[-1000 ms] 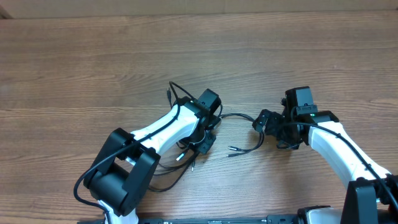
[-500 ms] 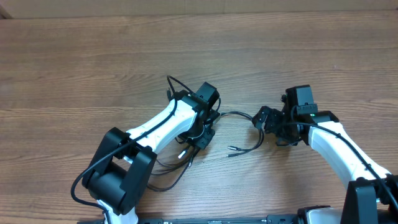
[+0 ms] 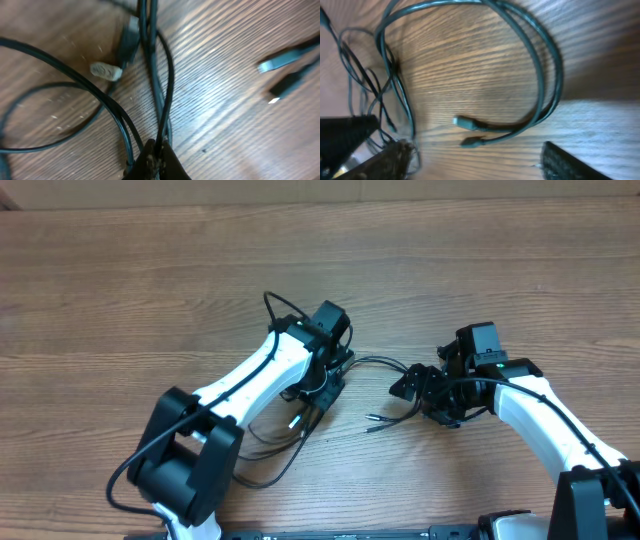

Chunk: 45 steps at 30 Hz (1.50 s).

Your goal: Untangle cables

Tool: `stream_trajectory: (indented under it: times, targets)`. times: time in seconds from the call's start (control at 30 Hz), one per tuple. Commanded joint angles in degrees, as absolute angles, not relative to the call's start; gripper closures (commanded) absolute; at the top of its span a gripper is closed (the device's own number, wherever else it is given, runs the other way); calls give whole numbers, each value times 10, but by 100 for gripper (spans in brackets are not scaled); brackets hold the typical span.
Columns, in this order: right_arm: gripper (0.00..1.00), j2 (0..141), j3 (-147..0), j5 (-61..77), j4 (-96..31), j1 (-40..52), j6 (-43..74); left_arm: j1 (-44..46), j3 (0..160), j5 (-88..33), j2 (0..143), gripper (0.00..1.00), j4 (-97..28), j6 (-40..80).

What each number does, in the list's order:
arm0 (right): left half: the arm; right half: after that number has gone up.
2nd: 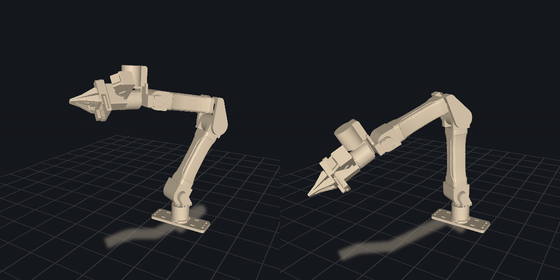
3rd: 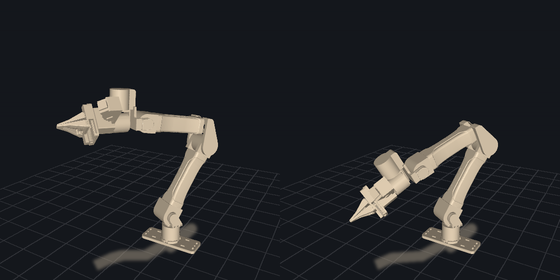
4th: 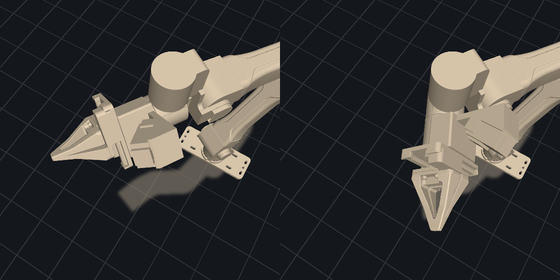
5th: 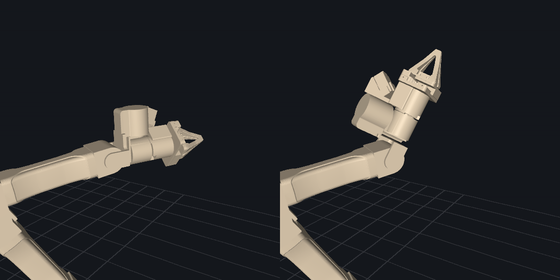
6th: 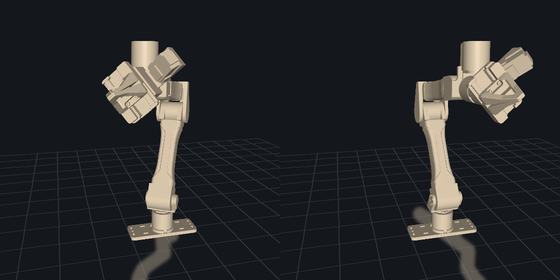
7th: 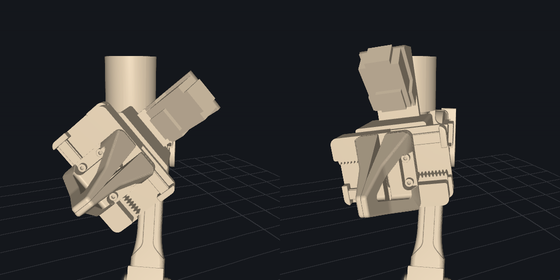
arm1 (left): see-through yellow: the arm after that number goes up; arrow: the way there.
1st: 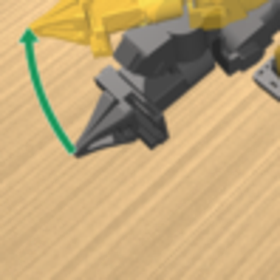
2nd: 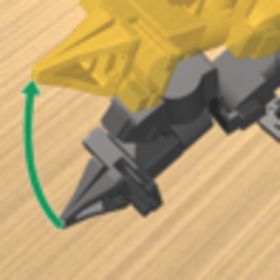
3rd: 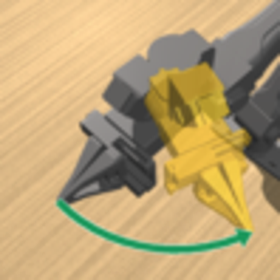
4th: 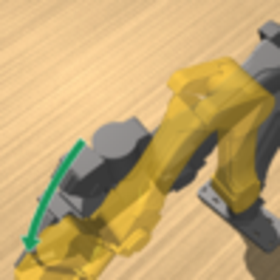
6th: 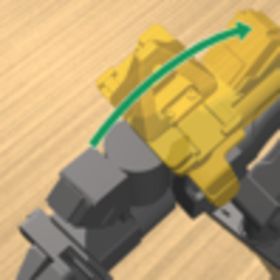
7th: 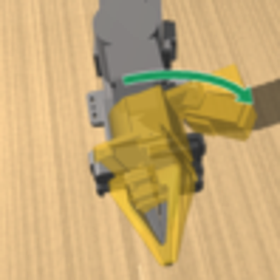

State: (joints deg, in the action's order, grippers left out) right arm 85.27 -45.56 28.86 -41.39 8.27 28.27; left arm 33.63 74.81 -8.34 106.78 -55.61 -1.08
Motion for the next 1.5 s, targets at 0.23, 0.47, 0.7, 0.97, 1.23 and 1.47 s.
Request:
stream_trajectory:
  times: [0.23,0.47,0.7,0.97,1.23,1.47]
  targets:
    - [15,850,-453,337,-399,115,284,333,834,-90,918,96,-570,-11]
    - [10,850,-453,454,-323,119,284,333,850,-90,824,96,-555,26]
    - [17,850,-453,517,-257,150,282,333,850,-90,766,96,-514,73]
    - [20,850,-453,438,-219,228,306,333,850,-83,714,96,-458,91]
    - [21,850,-453,256,-219,287,400,333,850,-84,663,96,-395,95]
    - [24,850,-453,175,-211,316,422,333,850,-81,615,96,-310,108]
